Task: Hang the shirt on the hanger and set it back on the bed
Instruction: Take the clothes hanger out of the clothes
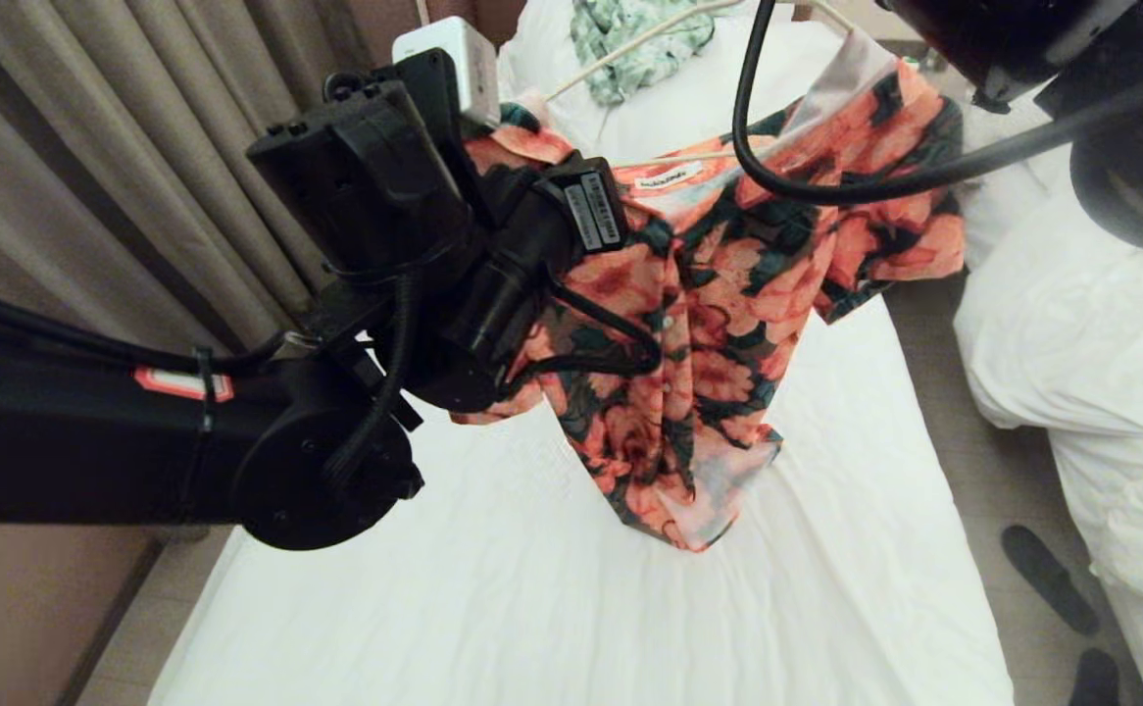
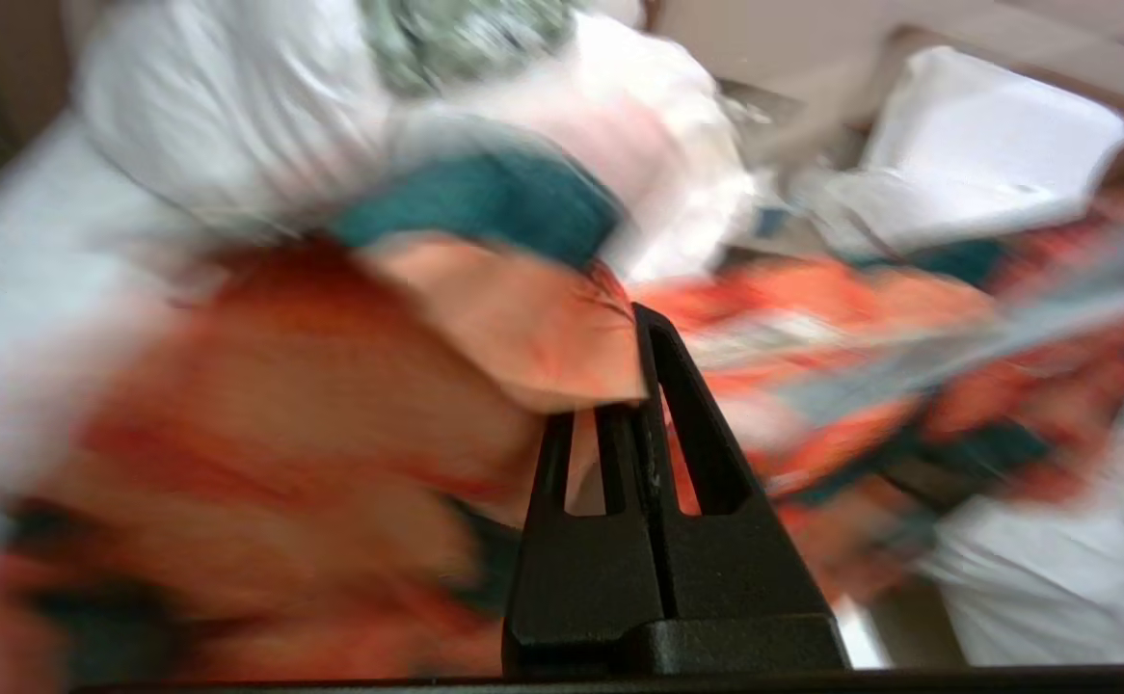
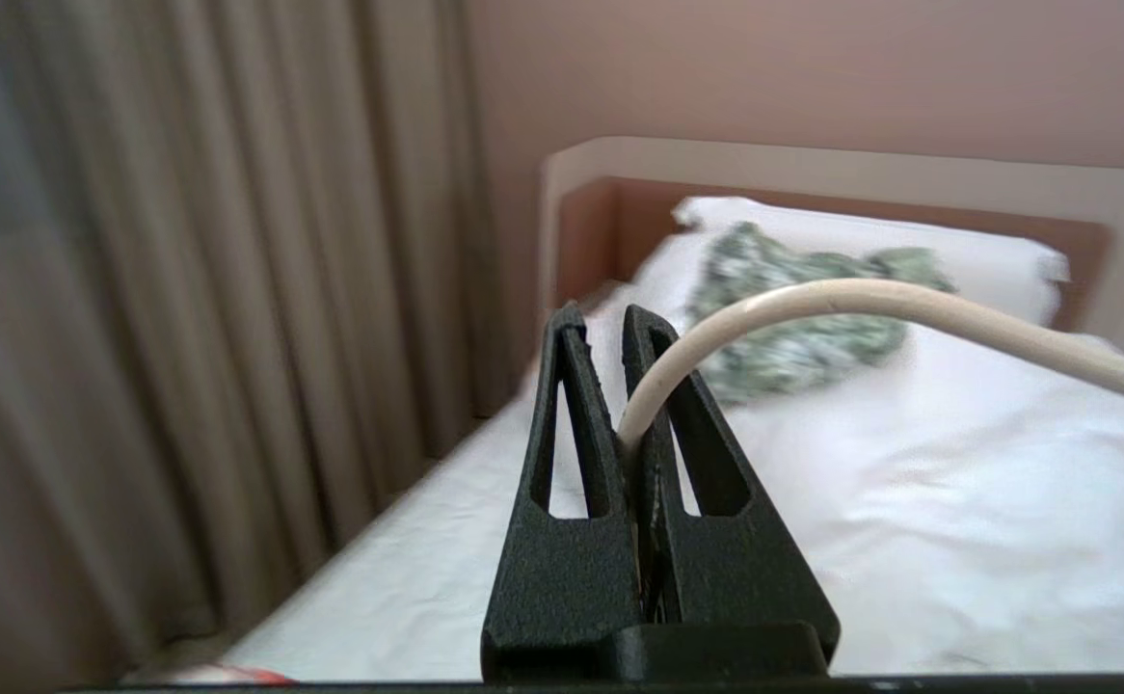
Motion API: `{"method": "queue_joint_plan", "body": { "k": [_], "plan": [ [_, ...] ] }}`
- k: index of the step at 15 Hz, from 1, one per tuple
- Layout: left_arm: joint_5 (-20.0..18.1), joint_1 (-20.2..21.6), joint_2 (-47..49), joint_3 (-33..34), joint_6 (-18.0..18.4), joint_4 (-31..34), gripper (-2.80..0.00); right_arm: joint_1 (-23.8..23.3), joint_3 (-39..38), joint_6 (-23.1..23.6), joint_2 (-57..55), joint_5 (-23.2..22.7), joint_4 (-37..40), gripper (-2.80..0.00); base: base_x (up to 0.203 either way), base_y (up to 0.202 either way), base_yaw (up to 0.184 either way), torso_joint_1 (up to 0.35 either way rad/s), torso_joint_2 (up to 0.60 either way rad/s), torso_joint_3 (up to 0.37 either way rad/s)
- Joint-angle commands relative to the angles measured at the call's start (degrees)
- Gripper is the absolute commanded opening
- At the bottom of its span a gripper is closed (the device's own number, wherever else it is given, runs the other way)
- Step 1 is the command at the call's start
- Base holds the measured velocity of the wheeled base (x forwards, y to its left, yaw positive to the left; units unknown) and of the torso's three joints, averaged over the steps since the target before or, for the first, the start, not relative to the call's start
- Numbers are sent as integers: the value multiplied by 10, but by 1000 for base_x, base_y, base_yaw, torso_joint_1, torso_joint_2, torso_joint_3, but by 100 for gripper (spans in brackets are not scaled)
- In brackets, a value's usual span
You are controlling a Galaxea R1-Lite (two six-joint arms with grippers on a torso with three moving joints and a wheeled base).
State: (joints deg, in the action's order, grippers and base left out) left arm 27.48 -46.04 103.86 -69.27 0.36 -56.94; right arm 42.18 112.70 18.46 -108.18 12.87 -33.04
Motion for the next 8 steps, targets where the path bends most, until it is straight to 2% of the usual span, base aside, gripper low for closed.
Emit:
{"method": "queue_joint_plan", "body": {
  "k": [1,3,6,8],
  "plan": [
    [-20,61,-6,-8,33,-1,-280,-22,-2,1,-2,1,-3,-280,0,0,0,0,0,0],
    [-57,127,-7,-9,78,-1,-280,-48,-7,1,-16,1,-3,-280,0,0,0,0,0,0],
    [-73,145,-18,-3,91,23,-280,-68,-5,1,-37,1,-4,-280,0,0,0,0,0,0],
    [-111,155,-18,6,91,67,-280,-71,-3,1,-39,1,-4,-280,0,0,0,0,0,0]
  ]
}}
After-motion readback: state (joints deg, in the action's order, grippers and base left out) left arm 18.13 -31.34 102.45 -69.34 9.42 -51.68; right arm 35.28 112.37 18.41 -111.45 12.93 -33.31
